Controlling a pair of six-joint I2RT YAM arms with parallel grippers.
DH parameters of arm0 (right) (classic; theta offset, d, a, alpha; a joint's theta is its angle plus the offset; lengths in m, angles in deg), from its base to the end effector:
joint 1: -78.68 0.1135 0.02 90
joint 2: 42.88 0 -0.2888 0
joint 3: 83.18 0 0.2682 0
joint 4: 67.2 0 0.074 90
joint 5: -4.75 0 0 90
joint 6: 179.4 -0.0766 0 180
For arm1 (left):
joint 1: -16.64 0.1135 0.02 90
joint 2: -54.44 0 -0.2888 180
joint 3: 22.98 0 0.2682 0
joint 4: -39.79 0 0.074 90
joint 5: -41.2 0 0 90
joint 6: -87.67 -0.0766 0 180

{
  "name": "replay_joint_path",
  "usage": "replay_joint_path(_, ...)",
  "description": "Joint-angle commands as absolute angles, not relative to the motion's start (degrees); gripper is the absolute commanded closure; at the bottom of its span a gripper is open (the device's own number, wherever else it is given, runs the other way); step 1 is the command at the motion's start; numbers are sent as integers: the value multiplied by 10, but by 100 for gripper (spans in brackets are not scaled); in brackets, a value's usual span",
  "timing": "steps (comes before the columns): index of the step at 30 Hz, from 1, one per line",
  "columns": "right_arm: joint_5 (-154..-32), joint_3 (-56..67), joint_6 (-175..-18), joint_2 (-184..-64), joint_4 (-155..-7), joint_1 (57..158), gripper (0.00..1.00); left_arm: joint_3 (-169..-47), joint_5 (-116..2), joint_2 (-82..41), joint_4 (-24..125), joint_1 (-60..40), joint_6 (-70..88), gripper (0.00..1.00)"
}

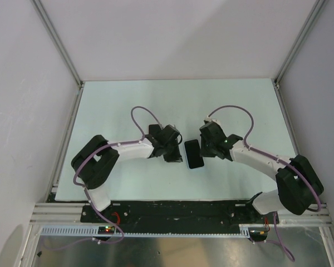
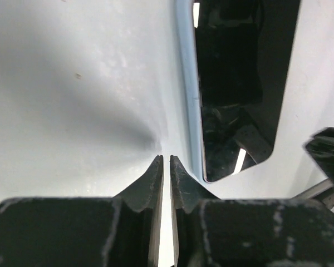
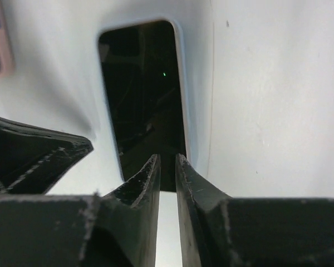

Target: Put the phone into the phone case

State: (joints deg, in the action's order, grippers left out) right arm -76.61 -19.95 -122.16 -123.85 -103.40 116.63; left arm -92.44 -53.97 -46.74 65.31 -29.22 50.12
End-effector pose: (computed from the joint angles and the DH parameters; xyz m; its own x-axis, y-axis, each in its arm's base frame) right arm 0.2580 0.1866 0.1960 -0.8273 0.0332 -0.5607 -0.1077 0.9703 0.2164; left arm 0.2635 -0.2814 0.1294 -0.9505 -0.1543 -0.2697 -0.0080 0.8798 -0.4752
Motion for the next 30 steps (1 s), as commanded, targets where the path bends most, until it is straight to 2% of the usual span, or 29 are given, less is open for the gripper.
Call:
replay_joint_path(1,-762,-235,-1234,-1227,-1048,1173,81,-928,-545,-440,640,-316,495,87)
replay_joint_path(17,-788,-261,-1227,-1243,-1037,1178,89,-943,-547,-452,640,-335,505,88)
replay_joint_path(30,-806,-262,-1232,-1267,-1019,1188,92,-960,-545,-482,640,-344,509,94)
